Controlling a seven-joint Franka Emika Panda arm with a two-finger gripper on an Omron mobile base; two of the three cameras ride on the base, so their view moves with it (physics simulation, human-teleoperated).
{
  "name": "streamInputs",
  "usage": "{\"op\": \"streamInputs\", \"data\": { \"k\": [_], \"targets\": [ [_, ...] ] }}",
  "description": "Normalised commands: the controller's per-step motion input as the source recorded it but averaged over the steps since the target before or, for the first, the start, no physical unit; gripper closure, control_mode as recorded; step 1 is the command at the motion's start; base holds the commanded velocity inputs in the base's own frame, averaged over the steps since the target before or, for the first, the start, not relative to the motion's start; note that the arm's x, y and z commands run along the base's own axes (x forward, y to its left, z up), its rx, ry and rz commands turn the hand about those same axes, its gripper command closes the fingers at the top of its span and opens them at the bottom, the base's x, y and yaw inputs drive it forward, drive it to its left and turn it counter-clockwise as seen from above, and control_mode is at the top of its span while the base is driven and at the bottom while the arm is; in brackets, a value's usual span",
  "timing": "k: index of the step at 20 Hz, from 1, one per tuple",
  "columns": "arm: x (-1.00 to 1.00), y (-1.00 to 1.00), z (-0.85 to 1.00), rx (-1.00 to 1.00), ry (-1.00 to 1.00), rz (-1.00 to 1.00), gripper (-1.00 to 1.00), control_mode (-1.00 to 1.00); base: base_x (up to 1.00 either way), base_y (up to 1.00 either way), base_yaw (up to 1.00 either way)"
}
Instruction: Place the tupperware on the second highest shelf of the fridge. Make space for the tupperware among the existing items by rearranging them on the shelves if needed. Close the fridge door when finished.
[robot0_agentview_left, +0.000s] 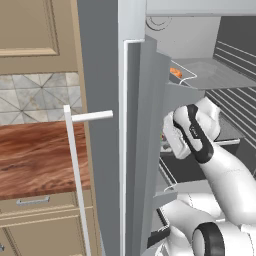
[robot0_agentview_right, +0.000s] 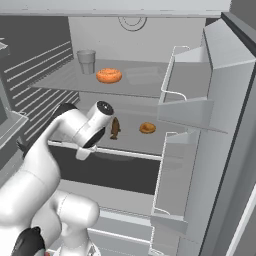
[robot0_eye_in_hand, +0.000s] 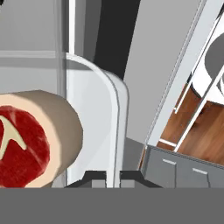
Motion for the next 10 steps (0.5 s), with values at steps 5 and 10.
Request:
{"op": "streamInputs", "data": {
  "k": [5, 10],
  "targets": [
    [0.41, 0.10, -0.36, 0.00, -0.07, -0.03, 1.00, -1.00, 0.00, 0.00, 0.00],
    [0.54, 0.17, -0.29, 0.00, -0.03, -0.02, 1.00, -1.00, 0.00, 0.00, 0.00]
  ]
}}
